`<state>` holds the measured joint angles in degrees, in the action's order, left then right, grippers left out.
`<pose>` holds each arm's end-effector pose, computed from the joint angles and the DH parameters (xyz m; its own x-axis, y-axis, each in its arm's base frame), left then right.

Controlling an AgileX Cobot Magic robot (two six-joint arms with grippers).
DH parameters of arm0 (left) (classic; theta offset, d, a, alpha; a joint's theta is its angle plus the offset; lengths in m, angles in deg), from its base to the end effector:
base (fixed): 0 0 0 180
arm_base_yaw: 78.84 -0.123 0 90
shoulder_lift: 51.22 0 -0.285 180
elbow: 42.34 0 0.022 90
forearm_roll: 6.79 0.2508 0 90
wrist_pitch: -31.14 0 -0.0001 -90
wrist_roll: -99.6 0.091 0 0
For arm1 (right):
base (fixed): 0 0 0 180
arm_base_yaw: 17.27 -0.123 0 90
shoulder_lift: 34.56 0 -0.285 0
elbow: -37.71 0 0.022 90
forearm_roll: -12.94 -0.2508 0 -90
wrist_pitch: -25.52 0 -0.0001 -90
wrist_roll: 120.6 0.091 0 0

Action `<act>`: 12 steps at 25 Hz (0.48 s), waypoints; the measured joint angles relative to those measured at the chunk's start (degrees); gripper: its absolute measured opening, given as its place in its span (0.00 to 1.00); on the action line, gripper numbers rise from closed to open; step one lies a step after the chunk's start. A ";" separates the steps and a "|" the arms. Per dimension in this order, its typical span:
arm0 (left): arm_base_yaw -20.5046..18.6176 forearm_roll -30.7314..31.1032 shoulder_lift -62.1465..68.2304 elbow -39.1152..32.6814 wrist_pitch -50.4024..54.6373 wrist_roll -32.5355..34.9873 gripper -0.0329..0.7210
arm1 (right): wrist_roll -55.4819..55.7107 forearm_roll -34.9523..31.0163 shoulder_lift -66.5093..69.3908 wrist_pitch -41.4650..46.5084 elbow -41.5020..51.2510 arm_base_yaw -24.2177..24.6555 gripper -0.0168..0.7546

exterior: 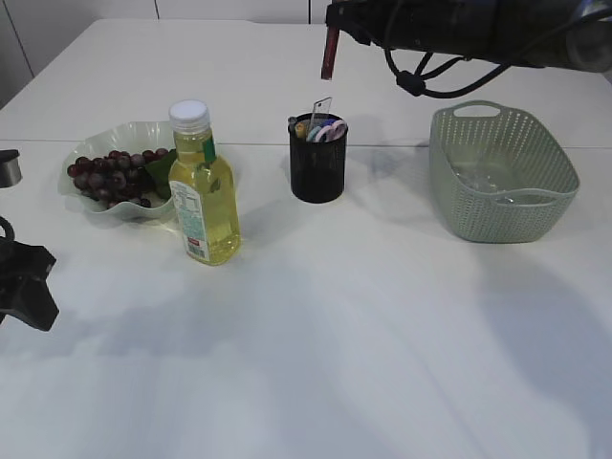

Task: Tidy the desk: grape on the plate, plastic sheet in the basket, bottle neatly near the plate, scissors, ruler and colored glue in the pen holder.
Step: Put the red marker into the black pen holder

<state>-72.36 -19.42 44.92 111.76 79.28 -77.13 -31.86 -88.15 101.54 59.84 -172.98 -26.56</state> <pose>0.2676 -0.0453 0.2037 -0.9857 0.0214 -0.1672 0.0512 0.9830 -0.1761 0.5129 0.1350 0.2648 -0.2746 0.1319 -0.9525 -0.6318 0.7220 0.2821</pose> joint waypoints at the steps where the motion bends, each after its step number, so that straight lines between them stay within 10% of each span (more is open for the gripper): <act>1: 0.00 0.00 0.00 0.00 0.09 0.00 0.62 | -0.93 -0.29 0.50 -0.14 -0.58 0.00 0.18; 12: 0.00 0.00 0.00 0.00 0.09 0.00 0.62 | -3.78 -1.10 7.98 -0.49 -7.26 0.00 0.18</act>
<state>-72.36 -19.42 44.92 111.76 79.38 -77.13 -35.64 -89.25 109.52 59.35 -180.24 -26.56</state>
